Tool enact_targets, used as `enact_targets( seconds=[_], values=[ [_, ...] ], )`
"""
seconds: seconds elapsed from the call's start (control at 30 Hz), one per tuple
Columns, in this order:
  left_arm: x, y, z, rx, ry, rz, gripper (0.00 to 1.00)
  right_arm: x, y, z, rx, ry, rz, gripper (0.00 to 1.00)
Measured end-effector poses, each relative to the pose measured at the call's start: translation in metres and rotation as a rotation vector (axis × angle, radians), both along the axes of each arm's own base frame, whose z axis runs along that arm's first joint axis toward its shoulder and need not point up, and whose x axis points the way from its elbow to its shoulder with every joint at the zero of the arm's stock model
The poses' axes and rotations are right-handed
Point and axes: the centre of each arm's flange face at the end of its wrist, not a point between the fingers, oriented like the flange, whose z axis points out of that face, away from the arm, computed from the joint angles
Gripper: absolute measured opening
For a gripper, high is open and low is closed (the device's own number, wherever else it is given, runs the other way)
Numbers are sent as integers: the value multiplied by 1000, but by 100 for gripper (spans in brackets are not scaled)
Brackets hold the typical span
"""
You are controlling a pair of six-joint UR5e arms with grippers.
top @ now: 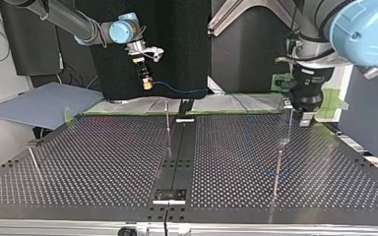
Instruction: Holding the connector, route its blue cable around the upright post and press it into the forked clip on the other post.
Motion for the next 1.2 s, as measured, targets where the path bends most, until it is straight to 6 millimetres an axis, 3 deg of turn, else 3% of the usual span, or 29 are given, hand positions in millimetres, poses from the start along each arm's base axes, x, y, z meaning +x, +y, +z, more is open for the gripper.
enact_targets(
  seconds=[0.23, 0.77, 0.93, 1.2],
  values=[
    [-1, -11, -23, 51, 7, -59, 98, 0, 0, 0, -3, -2, 0, 0],
    [10, -57, -122, 240, 126, -160, 98, 1, 0, 0, -1, 0, 2, 0],
    [16, -72, -132, 294, 115, -179, 98, 2, 1, 0, -4, -3, 4, 0],
    [16, -102, -122, 341, 27, -256, 98, 3, 1, 1, -6, -5, 7, 0]
  ],
)
